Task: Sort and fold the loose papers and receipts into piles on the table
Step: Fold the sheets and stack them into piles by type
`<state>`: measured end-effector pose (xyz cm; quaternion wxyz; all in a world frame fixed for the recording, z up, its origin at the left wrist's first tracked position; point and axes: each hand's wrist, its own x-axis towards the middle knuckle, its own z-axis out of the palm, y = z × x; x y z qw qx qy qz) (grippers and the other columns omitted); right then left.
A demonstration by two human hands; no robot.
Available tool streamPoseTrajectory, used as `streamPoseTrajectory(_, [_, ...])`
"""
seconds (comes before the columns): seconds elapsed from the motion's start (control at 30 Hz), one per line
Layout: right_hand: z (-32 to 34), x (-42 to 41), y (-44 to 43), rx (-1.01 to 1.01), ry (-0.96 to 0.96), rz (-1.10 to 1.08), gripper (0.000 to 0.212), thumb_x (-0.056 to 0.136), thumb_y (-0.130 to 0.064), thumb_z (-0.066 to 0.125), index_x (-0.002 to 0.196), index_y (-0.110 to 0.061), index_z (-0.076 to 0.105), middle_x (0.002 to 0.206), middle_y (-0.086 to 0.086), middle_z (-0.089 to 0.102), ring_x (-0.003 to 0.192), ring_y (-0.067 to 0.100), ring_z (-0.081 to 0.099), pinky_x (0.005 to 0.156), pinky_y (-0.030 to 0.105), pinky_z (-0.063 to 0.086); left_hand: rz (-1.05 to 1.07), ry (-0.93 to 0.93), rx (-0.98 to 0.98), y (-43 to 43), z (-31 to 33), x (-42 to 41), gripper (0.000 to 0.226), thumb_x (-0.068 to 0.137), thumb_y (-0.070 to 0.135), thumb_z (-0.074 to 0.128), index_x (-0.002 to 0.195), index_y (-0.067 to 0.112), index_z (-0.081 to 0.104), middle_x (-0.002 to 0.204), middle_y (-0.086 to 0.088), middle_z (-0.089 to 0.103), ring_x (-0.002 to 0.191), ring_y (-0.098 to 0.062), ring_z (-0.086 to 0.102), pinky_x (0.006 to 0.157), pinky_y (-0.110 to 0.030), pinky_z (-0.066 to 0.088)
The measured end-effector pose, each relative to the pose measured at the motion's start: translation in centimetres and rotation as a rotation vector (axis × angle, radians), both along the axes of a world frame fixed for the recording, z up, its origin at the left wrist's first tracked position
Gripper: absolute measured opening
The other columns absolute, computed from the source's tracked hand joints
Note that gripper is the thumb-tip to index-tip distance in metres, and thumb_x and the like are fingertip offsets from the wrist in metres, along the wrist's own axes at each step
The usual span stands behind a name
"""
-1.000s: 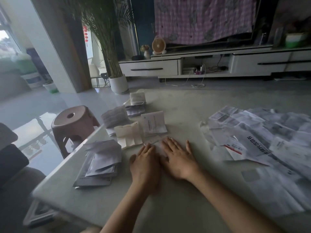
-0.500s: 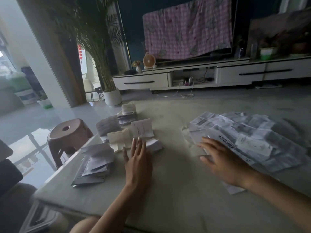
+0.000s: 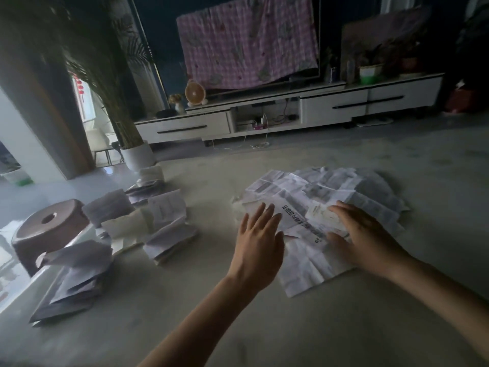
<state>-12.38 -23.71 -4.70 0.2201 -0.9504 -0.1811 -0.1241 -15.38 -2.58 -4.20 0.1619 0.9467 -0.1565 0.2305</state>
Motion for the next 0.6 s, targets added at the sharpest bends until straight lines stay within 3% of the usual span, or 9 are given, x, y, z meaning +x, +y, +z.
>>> streamPoseTrajectory(0.07, [0.2, 0.9, 0.1, -0.109, -0.016, -0.024, 0.052, 0.096, -0.039, 0.041, 0.141, -0.014, 0.036, 0.156, 0.011, 0.016, 0.145, 0.024, 0.009, 0.116, 0.031, 0.008, -0.015, 0.066, -0.034, -1.4, 0.1, 0.5, 0.057, 0.090, 0.037, 0.024, 0.136, 0.011, 0.046, 0.149, -0.007, 0.035, 0.142, -0.020, 0.022, 0.118, -0.040, 0.013])
streamPoseTrajectory(0.13, [0.4, 1.6, -0.2, -0.239, 0.061, -0.052, 0.050, 0.097, -0.046, 0.030, 0.140, -0.021, 0.037, 0.157, 0.014, -0.001, 0.145, 0.028, -0.003, 0.116, 0.036, 0.000, -0.044, 0.075, -0.049, -2.6, 0.1, 1.1, 0.061, 0.088, 0.041, 0.021, 0.136, 0.013, 0.047, 0.149, -0.005, 0.035, 0.142, -0.019, 0.022, 0.117, -0.040, 0.018])
streamPoseTrajectory(0.2, [0.3, 1.9, -0.1, -0.312, 0.215, -0.075, 0.051, 0.097, -0.047, 0.030, 0.140, -0.020, 0.035, 0.157, 0.016, -0.007, 0.145, 0.032, -0.001, 0.117, 0.040, 0.004, -0.067, 0.083, -0.053, -3.1, 0.0, 1.3, 0.059, 0.088, 0.041, 0.022, 0.134, 0.014, 0.049, 0.148, -0.004, 0.037, 0.142, -0.019, 0.023, 0.117, -0.039, 0.019])
streamPoseTrajectory(0.33, [-0.8, 2.0, -0.1, -0.284, 0.304, -0.098, 0.065, 0.096, -0.051, 0.027, 0.144, -0.008, 0.023, 0.157, 0.013, 0.004, 0.144, 0.028, 0.008, 0.115, 0.040, 0.013, -0.099, 0.117, -0.054, -3.9, -0.2, 1.4, 0.050, 0.090, 0.034, 0.031, 0.133, 0.017, 0.050, 0.149, -0.001, 0.035, 0.142, -0.013, 0.021, 0.115, -0.027, 0.011])
streamPoseTrajectory(0.47, [0.3, 1.5, -0.2, -0.187, 0.060, -0.094, 0.059, 0.097, -0.045, 0.032, 0.139, -0.003, 0.030, 0.147, 0.008, 0.028, 0.133, 0.024, 0.029, 0.110, 0.032, 0.022, -0.102, 0.109, -0.151, -4.1, 0.0, 1.6, 0.039, 0.096, 0.027, 0.040, 0.132, 0.016, 0.050, 0.147, 0.000, 0.038, 0.140, -0.013, 0.026, 0.117, -0.029, 0.016])
streamPoseTrajectory(0.53, [1.5, 1.3, 0.1, -0.020, -0.151, -0.023, 0.056, 0.096, -0.037, 0.041, 0.140, -0.002, 0.034, 0.147, 0.008, 0.033, 0.135, 0.022, 0.032, 0.110, 0.025, 0.021, -0.075, 0.096, -0.296, -3.8, 0.7, 1.8, 0.037, 0.094, 0.021, 0.050, 0.131, 0.015, 0.051, 0.143, -0.001, 0.044, 0.134, -0.016, 0.038, 0.112, -0.038, 0.031])
streamPoseTrajectory(0.6, [3.4, 0.8, 0.9, 0.306, -0.252, 0.047, 0.047, 0.093, -0.025, 0.053, 0.134, -0.003, 0.045, 0.138, 0.001, 0.046, 0.130, 0.010, 0.040, 0.104, 0.008, 0.023, -0.039, 0.087, -0.472, -3.4, 1.9, 2.0, 0.039, 0.092, 0.025, 0.054, 0.130, 0.019, 0.050, 0.137, 0.002, 0.050, 0.125, -0.015, 0.048, 0.103, -0.038, 0.041])
